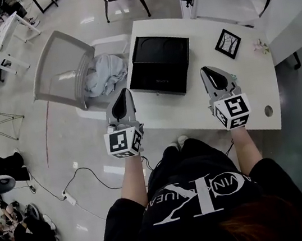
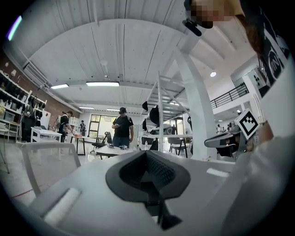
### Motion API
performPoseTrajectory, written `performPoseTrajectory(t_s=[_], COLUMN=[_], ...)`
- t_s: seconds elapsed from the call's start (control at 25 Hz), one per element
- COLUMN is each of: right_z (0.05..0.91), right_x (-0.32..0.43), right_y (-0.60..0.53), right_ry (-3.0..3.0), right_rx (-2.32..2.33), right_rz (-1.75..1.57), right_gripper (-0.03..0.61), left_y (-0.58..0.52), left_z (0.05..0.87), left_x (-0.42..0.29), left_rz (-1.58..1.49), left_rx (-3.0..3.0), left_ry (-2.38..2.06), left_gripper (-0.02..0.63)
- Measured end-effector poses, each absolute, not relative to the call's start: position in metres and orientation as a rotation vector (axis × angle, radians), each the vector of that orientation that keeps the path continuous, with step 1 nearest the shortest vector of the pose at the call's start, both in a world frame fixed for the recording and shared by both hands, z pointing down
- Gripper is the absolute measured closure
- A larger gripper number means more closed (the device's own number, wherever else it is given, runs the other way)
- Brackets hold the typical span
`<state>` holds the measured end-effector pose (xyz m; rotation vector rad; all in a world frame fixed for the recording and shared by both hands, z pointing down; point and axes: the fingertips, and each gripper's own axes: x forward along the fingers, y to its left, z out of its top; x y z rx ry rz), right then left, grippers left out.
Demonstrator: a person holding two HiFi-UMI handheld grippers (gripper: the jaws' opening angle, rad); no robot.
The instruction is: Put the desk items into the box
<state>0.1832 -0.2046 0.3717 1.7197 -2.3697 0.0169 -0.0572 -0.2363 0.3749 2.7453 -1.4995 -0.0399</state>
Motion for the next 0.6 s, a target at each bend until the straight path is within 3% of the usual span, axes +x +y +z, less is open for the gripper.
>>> performPoseTrajectory(t_s=[0.6], right_z=[0.36], right_x=[0.196], right_y=[-0.207], right_ry=[-2.374], right_rx=[1.774], right_rz=[-0.016], right_gripper=[0.554], left_y=[-0.243], left_z=[0.362], left_x=[-0.048], left_rz=[-0.081], left_rx=[2.766], left_ry=[-1.495], left_gripper=[0.604])
